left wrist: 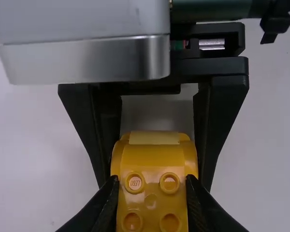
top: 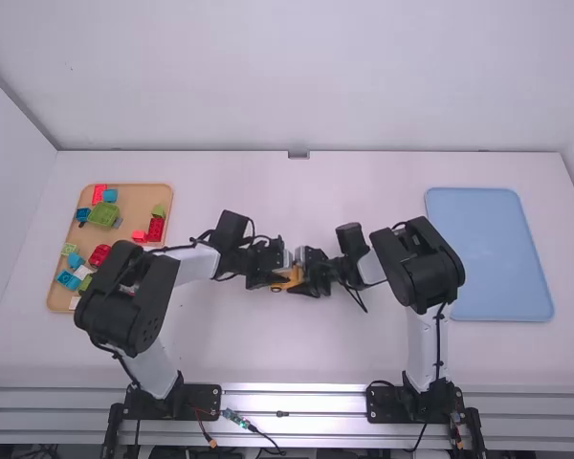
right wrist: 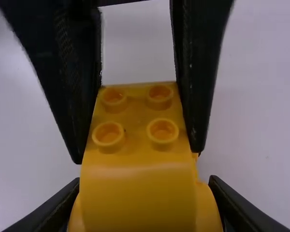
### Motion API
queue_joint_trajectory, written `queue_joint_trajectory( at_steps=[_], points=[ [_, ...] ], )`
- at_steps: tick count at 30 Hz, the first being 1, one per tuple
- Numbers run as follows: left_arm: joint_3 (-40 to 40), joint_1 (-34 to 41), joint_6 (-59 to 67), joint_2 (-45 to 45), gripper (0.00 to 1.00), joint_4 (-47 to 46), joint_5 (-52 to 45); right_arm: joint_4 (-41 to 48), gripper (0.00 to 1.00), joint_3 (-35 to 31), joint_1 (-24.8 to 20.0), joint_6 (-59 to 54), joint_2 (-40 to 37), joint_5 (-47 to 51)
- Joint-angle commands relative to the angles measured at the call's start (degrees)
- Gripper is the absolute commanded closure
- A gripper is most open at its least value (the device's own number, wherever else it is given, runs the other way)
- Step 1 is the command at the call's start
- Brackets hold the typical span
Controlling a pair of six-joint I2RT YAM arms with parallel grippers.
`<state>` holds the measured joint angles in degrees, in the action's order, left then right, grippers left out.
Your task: Assemble lego blocks to make yellow taxi
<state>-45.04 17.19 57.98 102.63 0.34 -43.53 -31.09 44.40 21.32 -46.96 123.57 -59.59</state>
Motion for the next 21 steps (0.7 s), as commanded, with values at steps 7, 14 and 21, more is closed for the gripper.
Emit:
queue_joint_trajectory(
  at_steps=[7, 14, 21],
  points=[
    [-0.46, 0.74, -3.02, 0.46, 0.01, -1.53, 2.01, -0.11, 0.46, 0.17, -0.52, 0.04, 0.78, 0.68],
    [1.57, -6.4, -2.45, -12.8, 0.01, -3.45, -0.61, 0.28, 0.18, 0.15, -1.18, 0.04, 0.78, 0.63],
    [5.88, -18.38, 1.71, -22.09, 0.01, -4.2, -13.09, -0.22, 0.01, 0.42, -1.09, 0.04, 0.76, -1.55]
  ],
)
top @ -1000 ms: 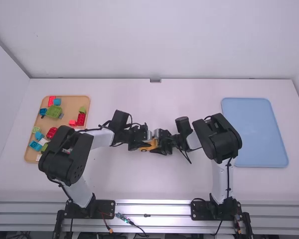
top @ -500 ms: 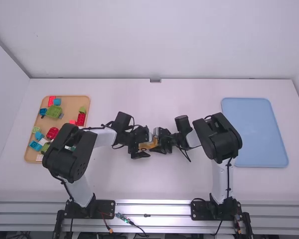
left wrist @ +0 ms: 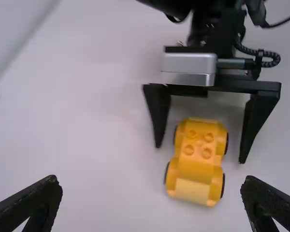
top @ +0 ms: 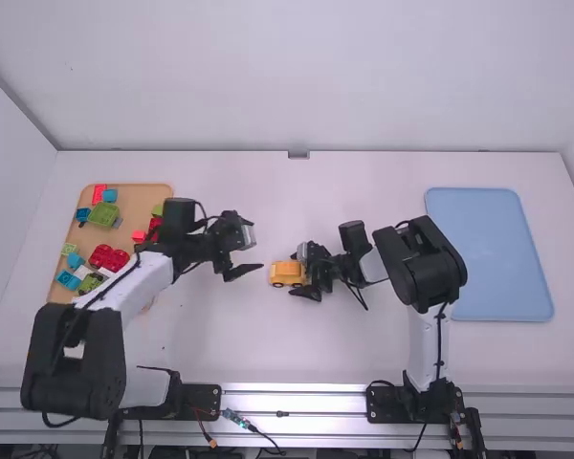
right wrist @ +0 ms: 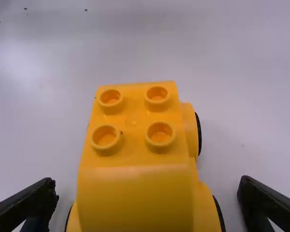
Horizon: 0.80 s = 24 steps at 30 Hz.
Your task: Assemble lego blocks to make yellow taxi
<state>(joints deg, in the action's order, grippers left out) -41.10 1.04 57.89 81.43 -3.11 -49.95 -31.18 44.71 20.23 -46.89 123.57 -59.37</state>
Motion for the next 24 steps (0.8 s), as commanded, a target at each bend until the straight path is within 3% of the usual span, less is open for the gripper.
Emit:
queue_joint_trajectory(
  at_steps=[1, 8, 15, 17, 24],
  points=[
    [3.15, -5.14, 1.92, -1.81, 0.01, -0.57, -8.37, -0.15, 0.01, 0.55, 0.0, 0.31, 0.76, -2.8],
    [8.35, -12.11, 1.9, -2.07, 0.01, 4.31, -15.5, 0.57, 0.01, 2.97, 2.75, 3.08, 0.78, -0.46],
    [10.97, -12.28, -4.59, -2.07, 0.01, 11.39, -14.67, -2.56, 0.0, 1.57, 5.79, 5.64, 0.78, 6.6],
    [11.45, -12.31, -5.77, -2.07, 0.01, 13.0, -14.58, -3.32, 0.07, 1.27, 5.88, 6.19, 0.78, 7.02],
    [11.5, -12.31, -5.86, -2.07, 0.01, 13.2, -15.19, -2.62, 0.44, 1.38, 5.64, 6.01, 0.78, 6.99]
  ],
)
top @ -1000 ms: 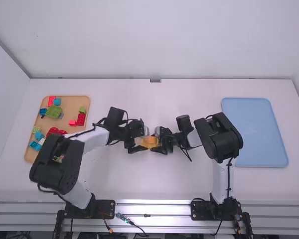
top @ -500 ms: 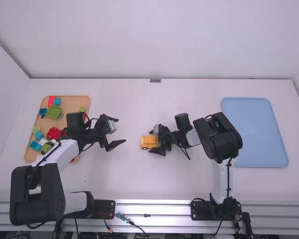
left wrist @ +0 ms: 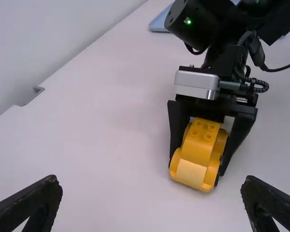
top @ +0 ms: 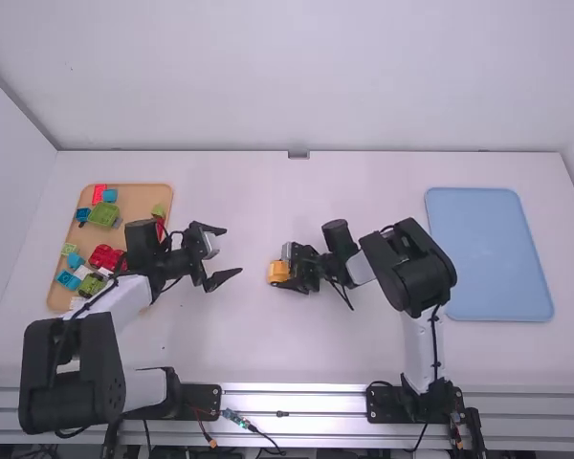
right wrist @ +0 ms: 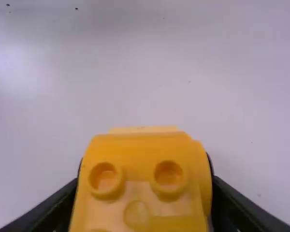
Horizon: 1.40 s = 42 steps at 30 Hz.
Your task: Assemble lego blocks to make yellow taxi
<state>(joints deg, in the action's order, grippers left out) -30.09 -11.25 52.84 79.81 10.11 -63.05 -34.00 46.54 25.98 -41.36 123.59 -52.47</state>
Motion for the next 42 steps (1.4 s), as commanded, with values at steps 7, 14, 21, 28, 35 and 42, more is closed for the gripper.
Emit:
queue_joint_trajectory(
  at_steps=[7, 14, 21, 28, 35, 42],
  points=[
    [0.48, -0.04, -0.81, -0.45, 0.01, -0.04, -2.08, 0.42, 0.6, -0.46, -0.11, 0.68, 0.76, -0.07],
    [0.48, -0.02, -0.83, -0.45, 0.01, 0.02, -1.03, 0.5, 0.6, -0.44, -2.47, 4.02, -1.91, -0.13],
    [0.48, -0.02, -0.81, -0.45, 0.01, 0.04, -0.55, 14.16, 0.64, -0.35, -11.76, 3.8, -15.61, 7.69],
    [0.48, -0.02, -0.81, -0.45, 0.01, 0.13, -0.55, 25.51, 0.68, -0.39, -24.61, 0.83, -29.07, 13.66],
    [0.48, -0.07, -0.81, -0.45, 0.01, 0.28, -0.55, 31.89, 0.72, -0.44, -42.38, 2.49, -35.35, 18.56],
    [0.48, -0.04, -0.81, -0.45, 0.01, 0.46, -0.55, 28.02, 0.7, -3.04, -54.25, 3.78, -33.88, 18.53]
  ],
)
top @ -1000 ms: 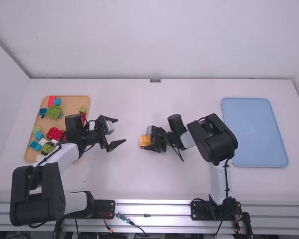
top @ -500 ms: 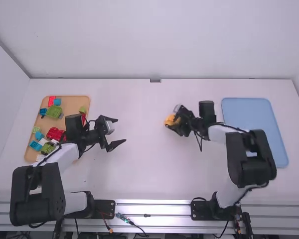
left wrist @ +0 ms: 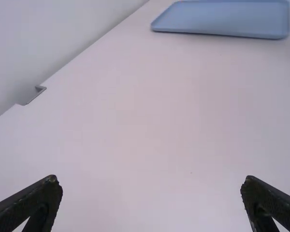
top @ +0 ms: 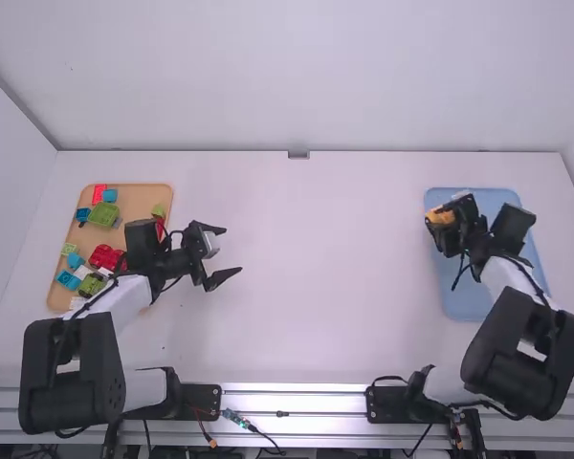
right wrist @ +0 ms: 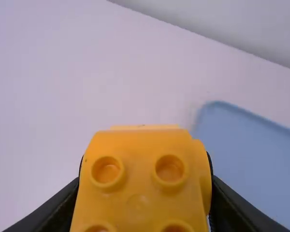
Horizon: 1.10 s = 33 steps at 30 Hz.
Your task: Assemble lego blocks to make yellow taxi
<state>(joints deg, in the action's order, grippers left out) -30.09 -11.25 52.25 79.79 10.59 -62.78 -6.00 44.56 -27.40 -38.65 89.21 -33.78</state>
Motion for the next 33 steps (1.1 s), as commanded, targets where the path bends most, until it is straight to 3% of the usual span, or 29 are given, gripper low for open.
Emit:
queue_joint_trajectory(
  at_steps=[1, 9, 21, 24, 26, 30, 33],
  points=[
    [0.48, 0.02, -0.22, -0.43, 0.01, -0.2, -0.81, -3.43, 0.7, -2.12, -3.17, 2.49, 2.14, -0.26],
    [0.48, -0.04, -0.24, -0.43, 0.01, -0.7, -0.81, -13.2, 0.67, -3.56, -7.96, 7.72, 11.43, 2.67],
    [0.48, 0.13, -0.2, -0.43, 0.01, -0.87, -0.81, -22.97, 0.66, -2.91, -8.35, 11.87, 22.75, 5.88],
    [0.48, -0.17, -0.22, -0.43, 0.01, -0.83, -0.81, -22.18, 0.53, -2.03, -8.22, 11.89, 24.08, 6.8],
    [0.48, -0.15, -0.22, -0.43, 0.01, -0.74, -0.83, -20.61, 0.3, -1.22, -8.04, 12.5, 24.19, 6.6],
    [0.48, -0.2, -0.2, -0.43, 0.01, -0.37, -0.79, -19.54, 0.01, 0.35, -8.31, 17.22, 24.08, 6.64],
    [0.48, -0.35, -0.2, -0.43, 0.01, 0.07, -0.72, -15.91, 0.01, 1.31, -8.31, 17.84, 22.84, 6.67]
  ],
)
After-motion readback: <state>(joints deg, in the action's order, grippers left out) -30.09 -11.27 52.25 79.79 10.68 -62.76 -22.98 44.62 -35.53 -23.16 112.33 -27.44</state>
